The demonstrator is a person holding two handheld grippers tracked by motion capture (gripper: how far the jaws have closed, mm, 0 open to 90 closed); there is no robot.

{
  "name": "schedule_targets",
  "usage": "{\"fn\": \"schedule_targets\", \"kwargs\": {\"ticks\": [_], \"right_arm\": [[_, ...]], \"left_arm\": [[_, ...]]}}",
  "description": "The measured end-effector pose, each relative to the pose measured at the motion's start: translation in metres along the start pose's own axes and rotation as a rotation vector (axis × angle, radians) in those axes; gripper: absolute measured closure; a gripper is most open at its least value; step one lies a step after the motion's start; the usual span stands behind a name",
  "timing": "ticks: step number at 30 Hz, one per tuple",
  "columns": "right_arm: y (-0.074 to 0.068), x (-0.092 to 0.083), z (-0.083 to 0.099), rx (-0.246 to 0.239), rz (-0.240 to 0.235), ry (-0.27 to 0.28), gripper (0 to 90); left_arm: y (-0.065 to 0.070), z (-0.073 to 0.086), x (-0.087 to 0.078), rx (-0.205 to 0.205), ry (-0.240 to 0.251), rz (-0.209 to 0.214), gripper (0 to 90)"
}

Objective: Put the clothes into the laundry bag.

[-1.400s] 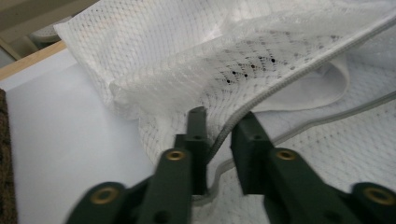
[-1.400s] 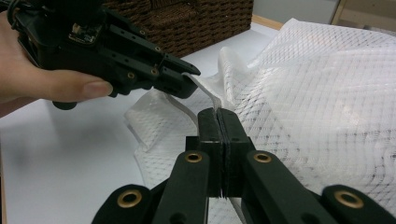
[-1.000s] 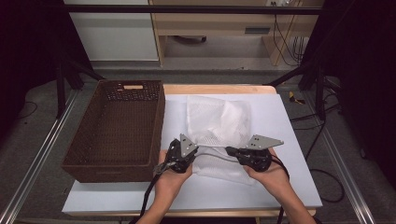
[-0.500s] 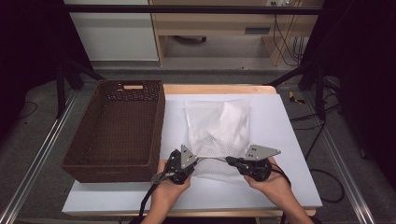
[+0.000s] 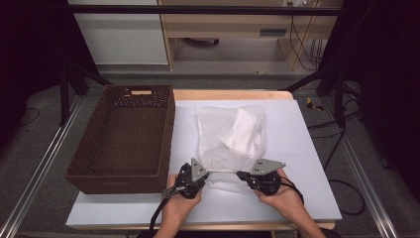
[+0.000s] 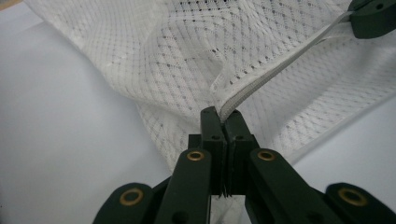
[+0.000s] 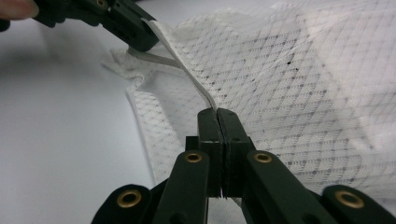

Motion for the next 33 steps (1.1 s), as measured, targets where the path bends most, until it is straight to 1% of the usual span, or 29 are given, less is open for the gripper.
{"fn": "schedule_targets", "kwargs": {"ticks": [3, 7, 14, 17, 18, 20, 23, 27, 30, 33], "right_arm": [[-0.001, 0.003, 0.001, -0.009, 0.002, -0.016, 89.6], [-0.001, 0.009, 0.004, -0.009, 0.001, -0.034, 89.4], [0.0, 0.015, 0.007, -0.012, -0.002, -0.051, 88.8], [0.0, 0.016, 0.008, -0.014, 0.007, -0.056, 87.4], [0.0, 0.017, 0.008, -0.012, 0.011, -0.056, 85.5], [0.001, 0.018, 0.008, -0.013, 0.019, -0.059, 84.1], [0.001, 0.019, 0.009, -0.008, 0.027, -0.063, 82.1], [0.001, 0.02, 0.01, -0.013, 0.023, -0.07, 78.8], [0.001, 0.02, 0.01, -0.01, 0.024, -0.069, 74.9], [0.0, 0.019, 0.011, -0.009, 0.02, -0.062, 70.5]], "left_arm": [[0.001, 0.001, 0.0, 0.001, -0.002, 0.003, 88.7], [0.001, 0.002, -0.001, 0.005, -0.002, 0.007, 87.4], [0.002, 0.004, -0.004, 0.005, 0.018, 0.003, 78.7], [0.003, 0.006, -0.004, 0.001, 0.024, 0.004, 74.3], [0.004, 0.006, -0.004, -0.002, 0.026, 0.007, 71.8], [0.006, 0.006, -0.005, 0.007, 0.024, 0.005, 68.9], [0.008, 0.005, -0.007, 0.006, 0.035, 0.006, 63.6], [0.011, 0.005, -0.01, -0.007, 0.037, 0.008, 53.7], [0.014, 0.006, -0.012, -0.01, 0.034, 0.016, 44.0], [0.014, 0.004, -0.014, -0.036, 0.05, 0.017, 35.4]]}}
Point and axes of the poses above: each handheld gripper's, and its own axes: x roughly forward along the jaws, z roughly out of its underside, y roughly to its right, the point moved 3 cm from there along x, roughly forward along the jaws, and after that the axes turned 14 degrees about z, right-handed, at the moved point
